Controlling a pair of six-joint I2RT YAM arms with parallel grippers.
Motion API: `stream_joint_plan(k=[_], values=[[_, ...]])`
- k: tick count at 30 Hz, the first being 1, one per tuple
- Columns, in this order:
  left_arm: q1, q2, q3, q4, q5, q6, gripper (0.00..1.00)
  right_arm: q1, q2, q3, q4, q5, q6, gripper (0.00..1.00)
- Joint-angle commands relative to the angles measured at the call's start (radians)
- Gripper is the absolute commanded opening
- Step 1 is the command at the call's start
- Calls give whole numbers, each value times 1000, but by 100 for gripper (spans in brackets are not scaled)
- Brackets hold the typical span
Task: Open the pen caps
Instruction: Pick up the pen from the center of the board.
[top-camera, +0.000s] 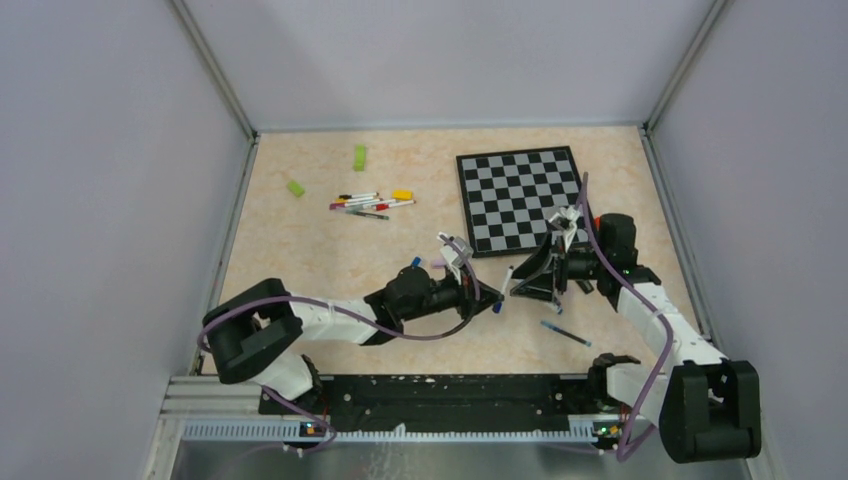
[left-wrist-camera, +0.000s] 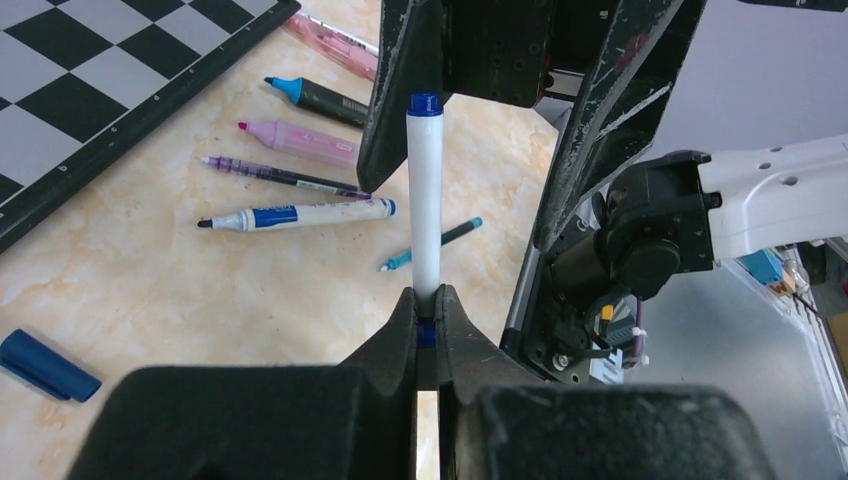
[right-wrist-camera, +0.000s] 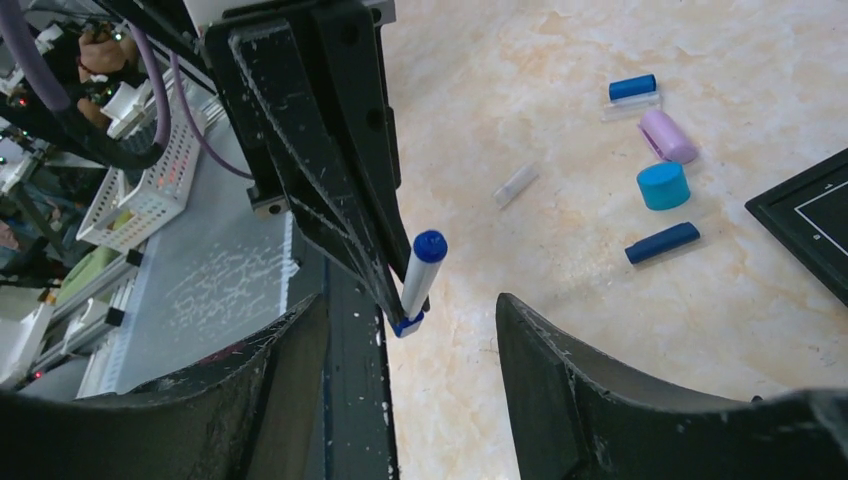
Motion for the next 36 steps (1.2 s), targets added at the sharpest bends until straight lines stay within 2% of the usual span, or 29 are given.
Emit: stream_joint_plan(k=[1,8,11,12,14,16,17,22,25,27,28,32,36], values=[[-20,20,54,53,-42,24,0,29,8,-1,196,30,224,60],[-39,47,85,49,-43,14,0,53,19,-20,249,80,284,52],[-44,51,87,51,-53,9,0,57,18,-21,249,86,279,44],[-44,50,88,51,-56,7,0,59,19,-22,250,87,276,40],[-44,47,86,46,-65,2,1,61,18,-22,252,81,273,24],[-45,41,84,39,-74,-1,6,64,20,-21,261,65,271,0],[-45,36,83,37,-77,-3,10,64,18,-17,260,56,270,0],[-44,-15,37,48,-78,14,51,64,16,16,239,19,263,0],[-43,-65,-51,151,-94,37,74,64,13,31,217,-19,238,0],[-41,-100,-125,267,-109,36,96,64,9,37,209,-42,224,0],[-41,-111,-158,307,-112,28,98,63,8,38,207,-52,221,0],[-22,-118,-253,436,-63,-16,99,62,6,41,202,-67,217,0],[-19,-71,-219,425,27,-29,99,64,7,41,201,-67,217,0]])
